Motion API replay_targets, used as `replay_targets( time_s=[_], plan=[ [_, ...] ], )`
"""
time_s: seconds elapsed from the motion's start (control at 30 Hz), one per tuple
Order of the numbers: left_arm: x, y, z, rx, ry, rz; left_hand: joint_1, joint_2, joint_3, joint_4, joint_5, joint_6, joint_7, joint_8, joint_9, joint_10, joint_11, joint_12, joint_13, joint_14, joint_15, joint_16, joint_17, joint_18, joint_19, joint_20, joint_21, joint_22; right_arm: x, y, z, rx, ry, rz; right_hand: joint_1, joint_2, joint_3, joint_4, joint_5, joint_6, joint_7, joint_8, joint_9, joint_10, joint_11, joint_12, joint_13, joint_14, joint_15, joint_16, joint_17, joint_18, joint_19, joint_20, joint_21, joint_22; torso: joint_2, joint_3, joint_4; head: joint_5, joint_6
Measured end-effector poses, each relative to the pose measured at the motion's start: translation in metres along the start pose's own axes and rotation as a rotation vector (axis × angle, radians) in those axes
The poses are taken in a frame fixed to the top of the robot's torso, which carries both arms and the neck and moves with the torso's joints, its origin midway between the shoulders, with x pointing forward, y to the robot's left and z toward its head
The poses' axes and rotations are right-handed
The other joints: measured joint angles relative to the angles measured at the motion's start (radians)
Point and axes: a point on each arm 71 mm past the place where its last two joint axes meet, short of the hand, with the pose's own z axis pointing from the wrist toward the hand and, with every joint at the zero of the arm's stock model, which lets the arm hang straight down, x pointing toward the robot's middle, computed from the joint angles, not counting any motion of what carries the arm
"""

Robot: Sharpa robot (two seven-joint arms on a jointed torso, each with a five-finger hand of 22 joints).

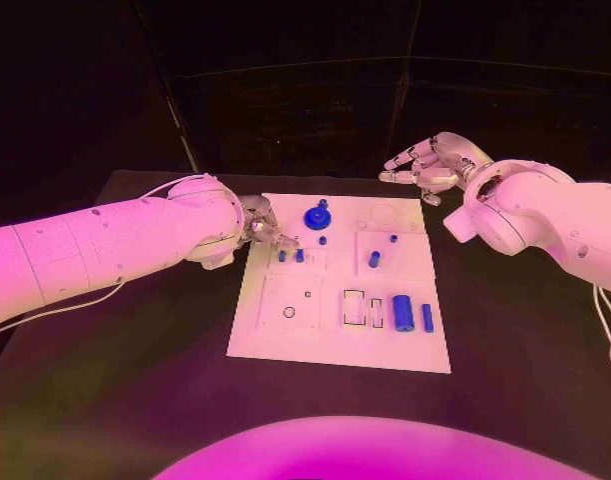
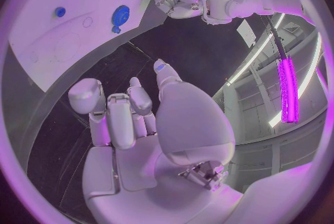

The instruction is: Assemble the parts on the task board

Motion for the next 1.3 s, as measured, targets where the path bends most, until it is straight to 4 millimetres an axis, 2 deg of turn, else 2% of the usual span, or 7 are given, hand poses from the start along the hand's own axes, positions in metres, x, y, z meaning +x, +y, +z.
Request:
replay_targets(
  time_s=[0.2, 0.43, 0.5, 0.63, 0.87, 1.03, 1.3],
  plan=[
    [-0.014, -0.002, -0.005, 0.015, -0.036, -0.068, 0.046, 0.003, -0.067, 0.039, 0.0, -0.087, 0.037, -0.056, -0.038, -0.157, 0.031, -0.156, -0.23, 0.0, 0.026, -0.059, 0.0, 0.024, -0.06, 0.02, -0.134, -0.165, 0.0, 0.0, 0.0, -0.002, 0.0, -0.003, 0.0, 0.0, 0.0, 0.0, 0.0, 0.0, 0.0, 0.0, 0.0, 0.0, 0.0, 0.0, 0.0, 0.0, 0.0, 0.0, -0.002, 0.0, 0.0, 0.0, 0.0, 0.0, 0.0, 0.0006, 0.0, 0.0, 0.0],
    [-0.023, -0.003, -0.006, 0.045, -0.07, -0.171, 0.166, 0.02, -0.124, 0.056, 0.0, -0.146, 0.076, -0.09, -0.09, -0.251, 0.068, -0.214, -0.303, -0.001, 0.056, -0.162, -0.016, 0.065, -0.131, 0.05, -0.33, -0.389, 0.0, 0.0, 0.001, -0.003, 0.0, -0.005, 0.0, 0.0, 0.0, 0.0, 0.0, 0.0, 0.0, 0.0, 0.0, 0.0, 0.0, 0.0, 0.0, 0.0, 0.0, 0.0, -0.002, 0.0, 0.0, 0.0, 0.0, 0.0, 0.0, 0.001, 0.0001, -0.004, 0.0],
    [-0.025, -0.005, -0.004, 0.063, -0.08, -0.19, 0.229, 0.035, -0.114, 0.032, 0.0, -0.151, 0.081, -0.091, -0.101, -0.292, 0.077, -0.242, -0.325, -0.024, 0.067, -0.255, -0.119, 0.093, -0.193, 0.058, -0.464, -0.537, 0.0, 0.0, 0.001, -0.003, -0.001, -0.005, 0.0, 0.0, 0.0, 0.0, 0.0, 0.0, 0.0, 0.0, 0.0, 0.0, 0.0, 0.0, 0.0, 0.0, 0.0, 0.0, -0.002, 0.0, 0.0, 0.0, 0.0, 0.0, 0.0, 0.0012, 0.0001, -0.005, 0.002],
    [-0.027, -0.019, 0.002, 0.154, -0.098, -0.218, 0.354, 0.059, -0.09, -0.016, 0.0, -0.17, 0.1, -0.114, -0.14, -0.392, 0.098, -0.349, -0.414, -0.165, 0.092, -0.512, -0.417, 0.094, -0.259, 0.081, -0.613, -0.656, 0.001, 0.001, 0.002, -0.004, 0.0, -0.006, 0.0, 0.0, 0.0, 0.0, 0.0, 0.0, 0.0, 0.0, 0.0, 0.0, 0.0, 0.0, 0.0, 0.0, 0.0, 0.0, -0.002, 0.0, 0.0, 0.0, 0.0, 0.0, 0.0, 0.0016, 0.0, -0.008, 0.007],
    [-0.024, -0.043, 0.011, 0.349, -0.137, -0.194, 0.504, 0.021, -0.054, -0.112, 0.0, -0.111, 0.118, -0.224, -0.244, -0.418, 0.117, -0.529, -0.584, -0.253, 0.113, -0.651, -0.583, 0.094, -0.27, 0.097, -0.702, -0.719, 0.003, 0.002, 0.003, -0.008, 0.003, -0.006, 0.0, 0.0, -0.003, 0.003, 0.004, 0.0, 0.0, 0.004, 0.0, 0.0, 0.0, 0.0, 0.0, 0.0, 0.0, 0.0, -0.002, 0.0, 0.0, 0.0, 0.0, 0.0, 0.0, 0.0005, -0.0012, -0.017, 0.016],
    [-0.02, -0.055, 0.016, 0.465, -0.17, -0.081, 0.523, 0.002, -0.054, -0.136, 0.0, -0.061, 0.115, -0.307, -0.304, -0.411, 0.124, -0.616, -0.671, -0.218, 0.112, -0.6, -0.556, 0.094, -0.231, 0.098, -0.706, -0.727, 0.003, 0.002, 0.003, -0.009, 0.003, -0.007, 0.0, 0.0, -0.003, 0.003, 0.004, 0.0, 0.0, 0.004, 0.0, 0.0, 0.0, 0.0, 0.0, 0.0, 0.0, 0.0, -0.002, 0.0, 0.0, 0.0, 0.0, 0.0, 0.0, 0.0007, -0.0015, -0.023, 0.018],
    [-0.006, -0.065, 0.026, 0.527, -0.165, 0.129, 0.528, -0.002, -0.048, -0.166, 0.0, -0.011, 0.104, -0.402, -0.364, -0.401, 0.118, -0.699, -0.765, -0.04, 0.098, -0.314, -0.268, 0.094, -0.111, 0.086, -0.617, -0.67, 0.005, 0.004, 0.004, -0.014, 0.006, -0.009, 0.0, 0.0, -0.003, 0.003, 0.004, 0.0, 0.0, 0.004, 0.0, 0.0, 0.0, 0.0, 0.0, 0.0, 0.0, 0.0, -0.002, 0.0, 0.0, 0.0, 0.0, 0.0, 0.0, 0.0006, -0.0006, -0.025, 0.021]
  ],
)
